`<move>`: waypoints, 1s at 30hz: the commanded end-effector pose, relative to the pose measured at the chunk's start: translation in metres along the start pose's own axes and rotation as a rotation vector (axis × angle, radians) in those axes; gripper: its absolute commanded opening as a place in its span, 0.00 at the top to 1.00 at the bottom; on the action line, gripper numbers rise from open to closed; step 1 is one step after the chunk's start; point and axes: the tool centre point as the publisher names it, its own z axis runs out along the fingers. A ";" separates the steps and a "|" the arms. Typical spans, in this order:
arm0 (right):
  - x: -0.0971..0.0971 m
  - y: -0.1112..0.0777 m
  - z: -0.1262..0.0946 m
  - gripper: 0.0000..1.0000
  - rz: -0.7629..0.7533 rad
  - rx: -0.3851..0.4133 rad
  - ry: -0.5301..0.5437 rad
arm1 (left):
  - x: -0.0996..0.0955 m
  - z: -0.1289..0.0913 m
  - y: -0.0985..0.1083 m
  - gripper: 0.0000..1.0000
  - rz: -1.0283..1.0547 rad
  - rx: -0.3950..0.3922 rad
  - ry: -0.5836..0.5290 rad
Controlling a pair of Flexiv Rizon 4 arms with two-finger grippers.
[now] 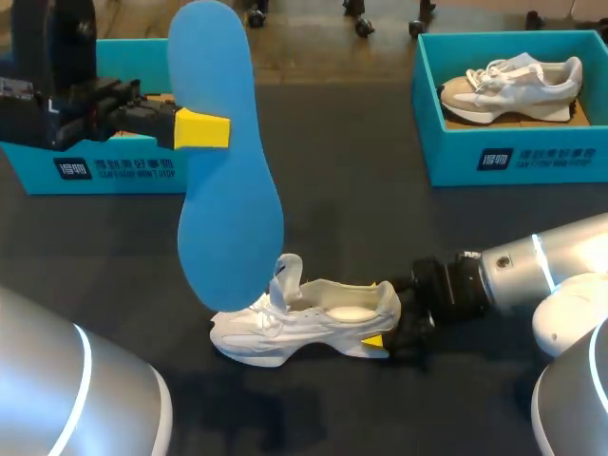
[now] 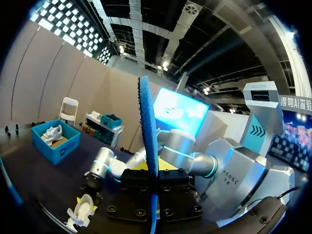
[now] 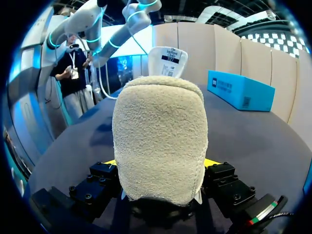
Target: Take the shoe out of the shoebox, open the shoe tongue, remove and reinsert the insole, then place the shoe into the shoebox
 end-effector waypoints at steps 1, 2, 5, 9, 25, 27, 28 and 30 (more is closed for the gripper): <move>0.000 0.002 0.001 1.00 0.001 0.006 -0.001 | 0.003 0.001 0.006 1.00 0.006 0.058 -0.022; 0.000 0.002 0.001 1.00 0.001 0.006 -0.001 | 0.001 -0.001 0.005 1.00 0.008 0.074 -0.029; 0.000 0.002 0.001 1.00 0.001 0.006 -0.001 | -0.001 -0.002 0.004 1.00 0.004 0.091 -0.029; 0.000 0.002 0.001 1.00 0.001 0.006 -0.001 | -0.007 -0.006 -0.002 1.00 -0.006 0.104 -0.030; 0.000 0.002 0.001 1.00 0.001 0.006 -0.001 | -0.019 -0.018 -0.014 1.00 -0.010 0.101 -0.045; 0.000 0.002 0.001 1.00 0.001 0.006 -0.001 | -0.019 -0.019 -0.015 1.00 -0.010 0.100 -0.045; 0.000 0.002 0.001 1.00 0.001 0.006 -0.001 | -0.020 -0.020 -0.015 1.00 -0.010 0.101 -0.044; 0.000 0.002 0.001 1.00 0.006 0.024 0.006 | -0.020 -0.020 -0.015 1.00 -0.010 0.101 -0.044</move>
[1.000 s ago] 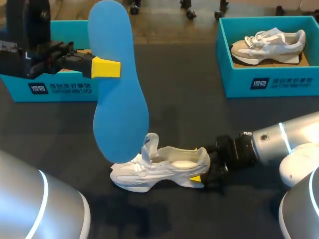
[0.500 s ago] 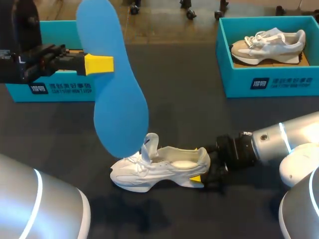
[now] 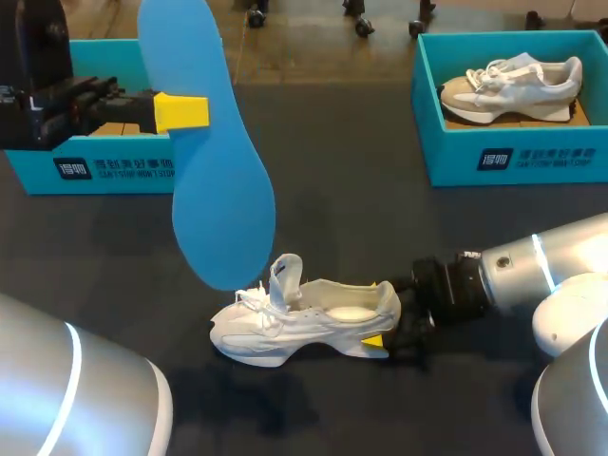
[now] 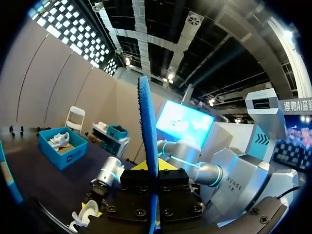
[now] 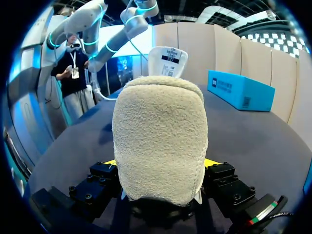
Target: Take the shoe out of the shoebox, open the shoe tongue, remove and reinsert the insole, then place the shoe into the shoebox
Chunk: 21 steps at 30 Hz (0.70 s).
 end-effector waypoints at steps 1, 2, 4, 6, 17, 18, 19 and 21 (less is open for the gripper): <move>0.000 0.002 0.000 0.93 0.010 0.034 0.006 | -0.003 0.000 -0.005 1.00 0.000 -0.011 0.007; 0.000 0.002 0.000 0.81 0.011 0.037 0.006 | -0.003 0.000 -0.005 1.00 0.000 -0.011 0.007; 0.001 0.002 -0.006 0.00 0.025 0.071 0.001 | -0.003 0.000 -0.005 1.00 0.000 -0.011 0.007; 0.004 0.002 -0.013 0.00 0.031 0.103 -0.006 | -0.003 0.000 -0.005 1.00 0.000 -0.011 0.007; 0.003 0.013 -0.051 0.00 0.056 0.394 -0.010 | -0.003 0.000 -0.005 1.00 0.000 -0.011 0.007; 0.003 0.015 -0.053 0.00 0.062 0.427 -0.010 | -0.003 0.000 -0.005 1.00 0.000 -0.011 0.007; 0.002 0.018 -0.055 0.00 0.073 0.471 -0.008 | -0.003 0.000 -0.005 1.00 0.000 -0.011 0.007; 0.003 0.021 -0.060 0.00 0.082 0.534 -0.005 | -0.003 0.000 -0.005 1.00 0.000 -0.011 0.007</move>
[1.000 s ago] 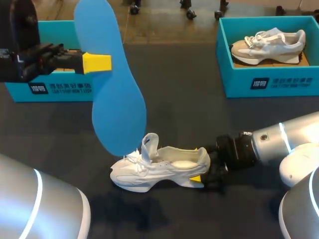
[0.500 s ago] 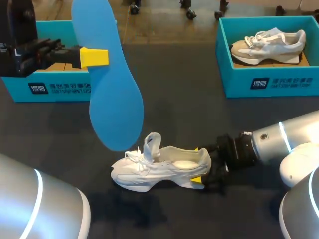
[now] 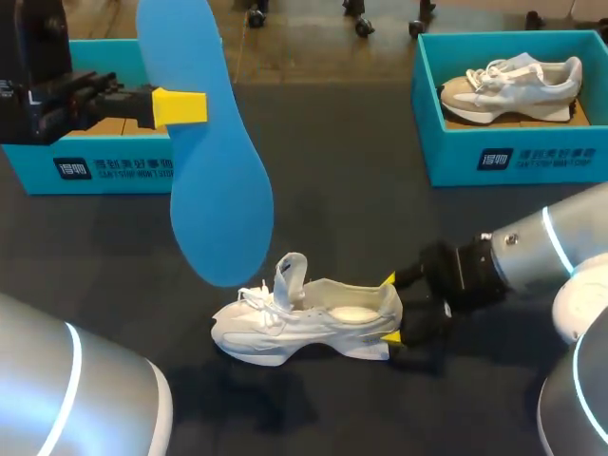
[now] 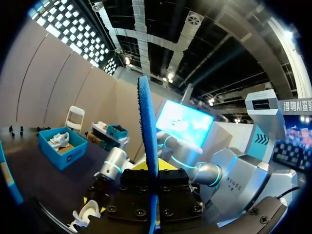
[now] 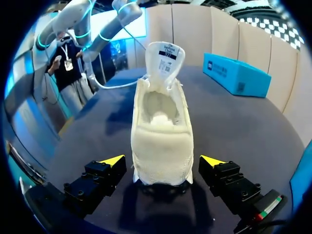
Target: Take the shoe out of the shoebox, open the shoe tongue, remove and reinsert the insole, then place the shoe into the shoebox
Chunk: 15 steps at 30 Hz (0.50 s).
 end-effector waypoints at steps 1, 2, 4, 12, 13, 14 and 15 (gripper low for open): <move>0.003 0.015 -0.026 0.00 0.035 0.396 0.014 | -0.002 0.001 -0.003 1.00 0.000 -0.006 0.003; 0.003 0.017 -0.027 0.00 0.035 0.422 0.016 | -0.002 0.001 -0.003 1.00 0.000 -0.006 0.003; 0.005 0.024 -0.032 0.00 0.055 0.549 0.020 | -0.002 0.001 -0.003 1.00 0.000 -0.006 0.003; 0.009 0.044 -0.039 0.00 0.147 0.875 0.017 | -0.002 0.001 -0.003 1.00 0.000 -0.006 0.003; 0.010 0.046 -0.040 0.00 0.158 0.908 0.012 | -0.002 0.001 -0.003 1.00 0.000 -0.006 0.003; 0.010 0.048 -0.040 0.00 0.165 0.932 0.012 | -0.002 0.001 -0.003 1.00 0.000 -0.006 0.003; 0.011 0.049 -0.040 0.00 0.169 0.955 0.013 | -0.002 0.001 -0.003 1.00 0.000 -0.006 0.003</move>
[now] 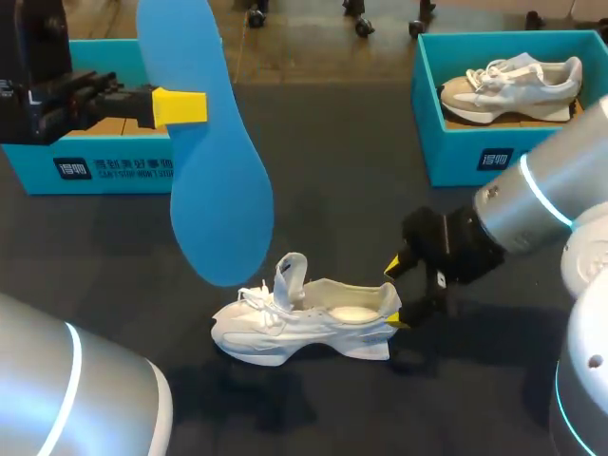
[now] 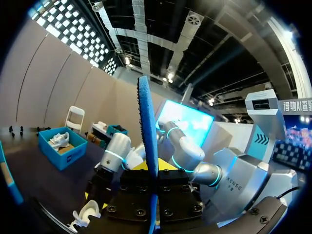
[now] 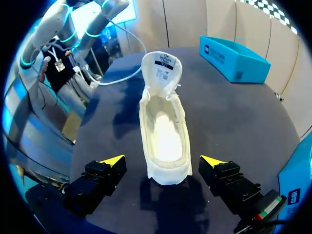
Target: Take the shoe out of the shoebox, open the shoe tongue, remove and reinsert the insole, then place the shoe into the shoebox
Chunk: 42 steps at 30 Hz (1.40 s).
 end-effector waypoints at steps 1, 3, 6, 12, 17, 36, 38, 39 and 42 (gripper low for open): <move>0.006 0.013 -0.006 0.00 0.090 0.762 -0.025 | -0.002 0.001 -0.003 1.00 0.000 -0.006 0.003; 0.009 0.017 -0.006 0.00 0.101 0.816 -0.031 | -0.002 0.001 -0.003 1.00 0.000 -0.006 0.003; 0.013 0.023 -0.005 0.00 0.113 0.883 -0.048 | -0.002 0.001 -0.003 1.00 0.000 -0.006 0.003; 0.015 0.026 -0.001 0.00 0.127 0.965 -0.069 | -0.002 0.001 -0.003 1.00 0.000 -0.006 0.003; 0.019 0.023 0.000 0.00 0.125 0.943 -0.088 | -0.002 0.001 -0.003 1.00 0.000 -0.006 0.003; 0.004 0.035 0.005 0.00 0.020 0.759 -0.101 | -0.002 0.001 -0.003 1.00 0.000 -0.006 0.003; -0.001 0.042 0.007 0.00 0.006 0.756 -0.103 | -0.002 0.001 -0.003 1.00 0.000 -0.006 0.003; -0.003 0.044 0.008 0.00 0.000 0.748 -0.103 | -0.002 0.001 -0.003 1.00 0.000 -0.006 0.003; -0.010 0.052 0.018 0.00 -0.023 0.723 -0.100 | -0.002 0.001 -0.003 1.00 0.000 -0.006 0.003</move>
